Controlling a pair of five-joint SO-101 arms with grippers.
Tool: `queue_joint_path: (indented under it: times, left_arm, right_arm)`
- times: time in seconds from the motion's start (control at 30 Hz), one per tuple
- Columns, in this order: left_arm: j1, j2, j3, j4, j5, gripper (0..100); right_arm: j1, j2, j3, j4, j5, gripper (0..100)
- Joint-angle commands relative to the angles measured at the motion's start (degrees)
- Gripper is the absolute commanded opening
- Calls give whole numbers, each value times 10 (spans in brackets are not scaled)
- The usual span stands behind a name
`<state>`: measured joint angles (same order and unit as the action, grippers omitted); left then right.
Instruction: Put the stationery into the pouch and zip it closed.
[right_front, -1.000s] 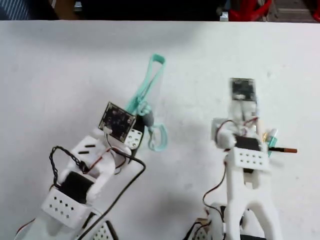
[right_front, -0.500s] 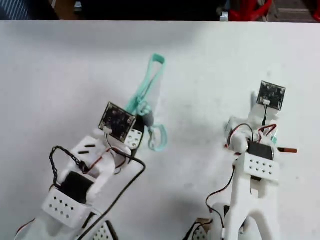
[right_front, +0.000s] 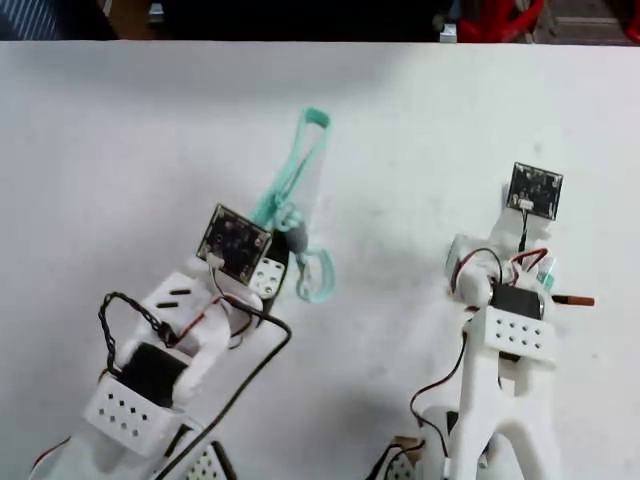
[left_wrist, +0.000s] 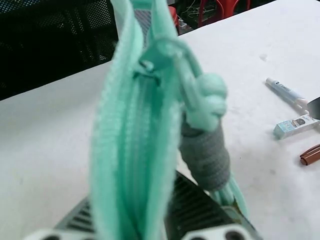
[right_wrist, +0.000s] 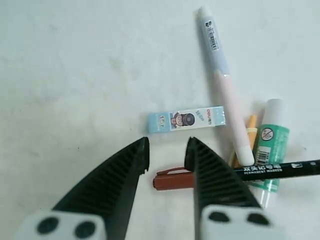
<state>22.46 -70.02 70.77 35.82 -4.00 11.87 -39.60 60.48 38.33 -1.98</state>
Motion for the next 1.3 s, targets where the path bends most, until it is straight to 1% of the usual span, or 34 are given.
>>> queue_joint_path:
  times: [0.0, 0.2, 1.27]
  left_arm:
    - [-10, 10, -2, -10, 2, 24]
    - [-10, 10, -2, -10, 2, 24]
    - [-10, 10, -2, -10, 2, 24]
  right_arm:
    - [-2, -15, -3, -1, -6, 204]
    - [-3, -15, -2, -1, -5, 161]
    - [-4, -15, -2, -1, -5, 163]
